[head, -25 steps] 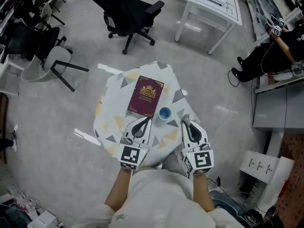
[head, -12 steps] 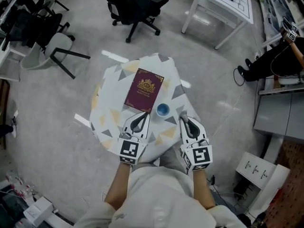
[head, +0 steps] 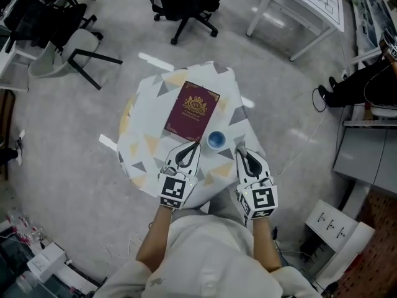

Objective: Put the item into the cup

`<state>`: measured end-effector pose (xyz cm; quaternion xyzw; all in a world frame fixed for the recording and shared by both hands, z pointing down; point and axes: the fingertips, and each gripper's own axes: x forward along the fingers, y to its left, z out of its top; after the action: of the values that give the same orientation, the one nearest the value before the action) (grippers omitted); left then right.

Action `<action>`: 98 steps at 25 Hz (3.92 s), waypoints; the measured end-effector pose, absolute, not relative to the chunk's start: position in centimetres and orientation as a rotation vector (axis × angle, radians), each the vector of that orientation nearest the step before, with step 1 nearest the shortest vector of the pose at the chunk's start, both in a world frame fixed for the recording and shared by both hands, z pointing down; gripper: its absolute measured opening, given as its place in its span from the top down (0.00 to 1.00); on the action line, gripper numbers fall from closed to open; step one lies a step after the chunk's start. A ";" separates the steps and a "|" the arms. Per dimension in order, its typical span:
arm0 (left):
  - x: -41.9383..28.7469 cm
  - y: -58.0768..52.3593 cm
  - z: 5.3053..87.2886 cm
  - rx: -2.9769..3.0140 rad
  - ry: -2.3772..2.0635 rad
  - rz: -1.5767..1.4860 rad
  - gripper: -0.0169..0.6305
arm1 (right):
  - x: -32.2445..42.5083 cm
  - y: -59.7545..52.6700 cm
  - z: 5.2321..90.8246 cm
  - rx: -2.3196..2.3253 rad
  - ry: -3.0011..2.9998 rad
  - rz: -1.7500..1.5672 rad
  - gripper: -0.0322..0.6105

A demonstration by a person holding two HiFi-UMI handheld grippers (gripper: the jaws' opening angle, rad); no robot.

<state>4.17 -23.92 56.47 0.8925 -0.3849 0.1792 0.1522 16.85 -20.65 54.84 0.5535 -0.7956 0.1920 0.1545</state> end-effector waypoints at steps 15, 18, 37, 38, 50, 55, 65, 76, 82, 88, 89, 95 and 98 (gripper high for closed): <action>4.4 -23.6 60.2 2.507 -1.061 0.556 0.95 | 14.9 -21.2 58.7 1.500 -2.274 0.630 0.89; 4.4 -23.6 60.8 2.494 -1.059 0.563 0.96 | 14.6 -21.3 59.2 1.484 -2.274 0.641 0.89; 5.2 -23.6 63.2 2.449 -1.046 0.571 0.95 | 13.4 -21.4 62.5 1.380 -2.268 0.696 0.89; 5.2 -23.6 63.3 2.447 -1.046 0.572 0.95 | 13.3 -21.4 62.7 1.375 -2.266 0.698 0.89; 5.6 -23.8 64.5 2.432 -1.023 0.579 0.96 | 12.3 -22.0 64.8 1.314 -2.250 0.727 0.89; 5.7 -23.9 64.9 2.428 -1.013 0.582 0.95 | 12.0 -22.2 65.7 1.296 -2.241 0.735 0.89; 6.0 -24.1 65.6 2.422 -0.999 0.590 0.96 | 11.2 -22.7 67.4 1.256 -2.220 0.789 0.89; 6.5 -24.4 65.9 2.423 -0.990 0.598 0.95 | 11.0 -23.1 69.0 1.211 -2.165 0.827 0.88; 6.5 -24.4 66.0 2.422 -0.993 0.595 0.95 | 10.7 -23.1 69.7 1.166 -2.127 0.810 0.87; 6.4 -24.3 65.9 2.424 -0.996 0.596 0.95 | 10.3 -23.1 70.4 1.115 -2.098 0.795 0.83; 6.4 -24.3 65.9 2.424 -0.997 0.596 0.96 | 10.2 -23.1 70.6 1.109 -2.093 0.795 0.83; 6.4 -24.3 65.7 2.427 -1.001 0.597 0.95 | 10.0 -23.2 70.6 1.103 -2.091 0.800 0.82; 6.3 -24.3 65.6 2.426 -1.005 0.596 0.95 | 9.9 -23.3 70.4 1.107 -2.093 0.808 0.82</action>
<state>6.28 -24.30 65.63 0.8783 -0.3638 0.2158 0.2227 9.87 -23.25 70.40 0.4200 -0.7941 0.3064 0.3146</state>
